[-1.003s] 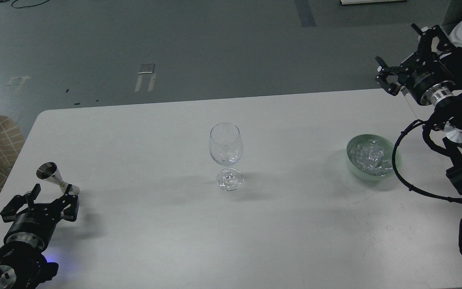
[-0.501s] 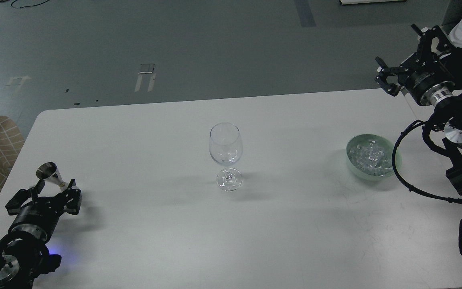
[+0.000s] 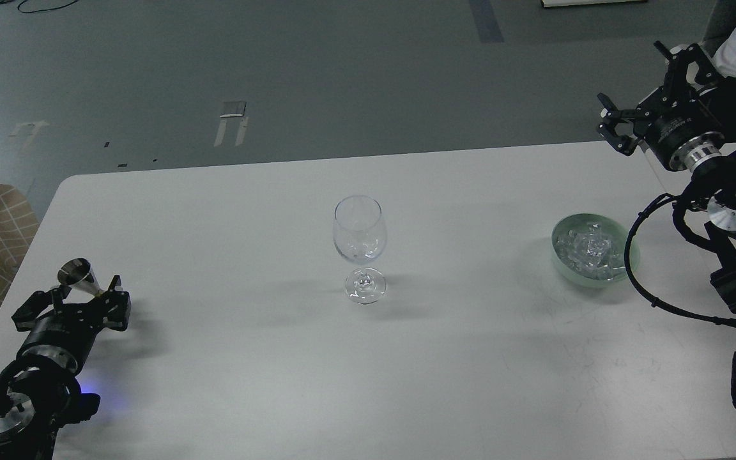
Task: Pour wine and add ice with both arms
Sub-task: 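Close the left gripper on the jigger and lift it upright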
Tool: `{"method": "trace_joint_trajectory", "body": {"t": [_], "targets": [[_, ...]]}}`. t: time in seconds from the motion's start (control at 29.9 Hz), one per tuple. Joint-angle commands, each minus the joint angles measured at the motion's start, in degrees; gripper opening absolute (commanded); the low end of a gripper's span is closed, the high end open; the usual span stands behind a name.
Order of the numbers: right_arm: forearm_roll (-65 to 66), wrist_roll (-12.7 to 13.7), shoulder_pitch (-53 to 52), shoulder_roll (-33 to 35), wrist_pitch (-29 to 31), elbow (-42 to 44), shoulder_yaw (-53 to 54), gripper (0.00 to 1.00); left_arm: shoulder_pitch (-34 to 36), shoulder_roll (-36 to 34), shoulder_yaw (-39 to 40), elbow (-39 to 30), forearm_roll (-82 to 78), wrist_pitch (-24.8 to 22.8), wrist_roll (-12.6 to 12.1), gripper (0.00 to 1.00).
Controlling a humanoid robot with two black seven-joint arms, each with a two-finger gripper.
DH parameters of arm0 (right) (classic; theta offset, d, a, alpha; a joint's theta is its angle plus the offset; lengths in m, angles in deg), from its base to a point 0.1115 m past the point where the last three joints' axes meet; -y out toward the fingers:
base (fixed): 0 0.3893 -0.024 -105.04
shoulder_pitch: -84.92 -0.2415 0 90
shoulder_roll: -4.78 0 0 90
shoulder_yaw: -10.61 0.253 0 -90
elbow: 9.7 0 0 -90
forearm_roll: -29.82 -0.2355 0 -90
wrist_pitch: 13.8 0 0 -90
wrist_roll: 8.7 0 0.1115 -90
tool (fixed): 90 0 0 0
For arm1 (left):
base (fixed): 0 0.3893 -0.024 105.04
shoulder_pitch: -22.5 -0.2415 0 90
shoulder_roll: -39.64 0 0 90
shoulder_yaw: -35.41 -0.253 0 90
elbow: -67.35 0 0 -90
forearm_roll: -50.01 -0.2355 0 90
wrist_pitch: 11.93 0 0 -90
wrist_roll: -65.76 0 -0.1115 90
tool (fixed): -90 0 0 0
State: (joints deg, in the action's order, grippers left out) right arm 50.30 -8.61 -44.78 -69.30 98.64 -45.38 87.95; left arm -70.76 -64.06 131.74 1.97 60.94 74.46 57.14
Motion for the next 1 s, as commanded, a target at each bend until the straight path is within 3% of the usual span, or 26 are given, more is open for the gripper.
{"method": "trace_joint_trajectory", "body": {"t": [0.0, 0.74, 0.97], "targets": [[0.0, 0.0, 0.1, 0.0, 0.0, 0.1, 0.0, 1.0, 0.2, 0.2, -0.1, 1.0, 0.0, -1.3, 0.0, 0.55], [0.0, 0.0, 0.4, 0.0, 0.1, 0.0, 0.3, 1.0, 2.4, 0.4, -0.2, 5.4, 0.0, -6.2, 0.1, 0.53], [0.0, 0.0, 0.5, 0.1, 0.0, 0.1, 0.3, 1.0, 2.4, 0.4, -0.2, 5.6, 0.0, -6.7, 0.1, 0.48]]}}
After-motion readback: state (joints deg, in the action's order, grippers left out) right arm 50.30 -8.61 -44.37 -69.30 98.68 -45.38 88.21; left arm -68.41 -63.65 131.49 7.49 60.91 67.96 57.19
